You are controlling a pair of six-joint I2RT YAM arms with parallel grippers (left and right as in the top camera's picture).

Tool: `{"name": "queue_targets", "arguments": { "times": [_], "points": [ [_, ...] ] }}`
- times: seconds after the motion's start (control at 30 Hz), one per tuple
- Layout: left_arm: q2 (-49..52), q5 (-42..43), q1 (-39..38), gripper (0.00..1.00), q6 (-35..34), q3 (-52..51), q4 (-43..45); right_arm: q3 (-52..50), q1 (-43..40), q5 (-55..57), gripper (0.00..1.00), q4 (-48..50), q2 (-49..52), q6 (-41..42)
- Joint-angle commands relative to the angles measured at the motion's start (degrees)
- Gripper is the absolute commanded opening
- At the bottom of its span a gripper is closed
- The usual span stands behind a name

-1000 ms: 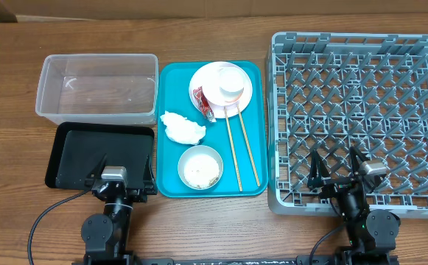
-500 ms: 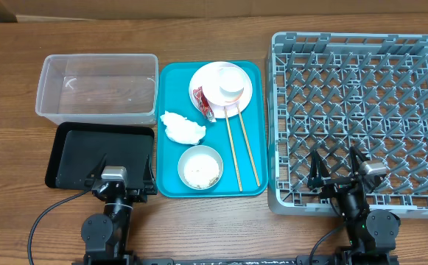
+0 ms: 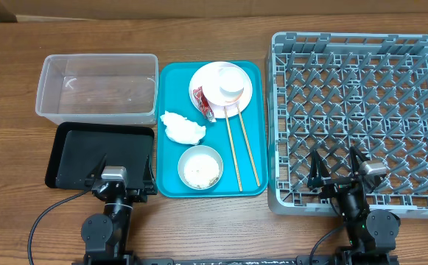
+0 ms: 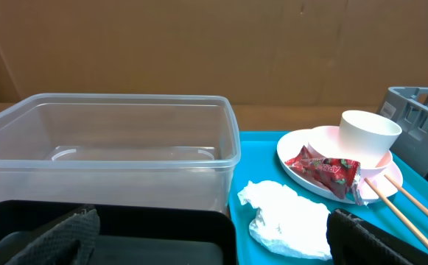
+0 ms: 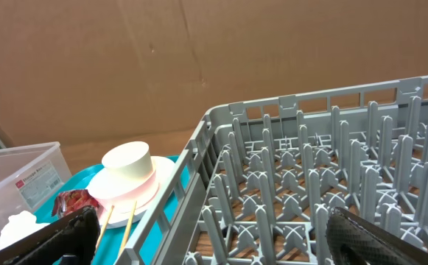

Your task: Sort waste into correct bins and load items into the dishwasher

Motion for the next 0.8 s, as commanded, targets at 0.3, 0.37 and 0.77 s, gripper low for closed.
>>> {"name": "queue_targets", "arguments": {
  "times": [0.3, 0.37, 0.77],
  "points": [
    [-0.4, 0.5, -0.5, 1.00, 1.3, -0.2, 4.5, -0.6, -0.2, 0.1, 1.00, 0.4, -0.7, -0.3],
    [-0.4, 1.1, -0.5, 1.00, 1.2, -0.2, 4.5, -0.6, -0.2, 0.1, 1.00, 0.4, -0.7, -0.3],
    [-0.4, 19.2, -0.5, 1.00, -3.6, 0.3, 5.6, -0.6, -0.2, 0.1, 1.00, 0.4, -0.7, -0.3]
  ]
}}
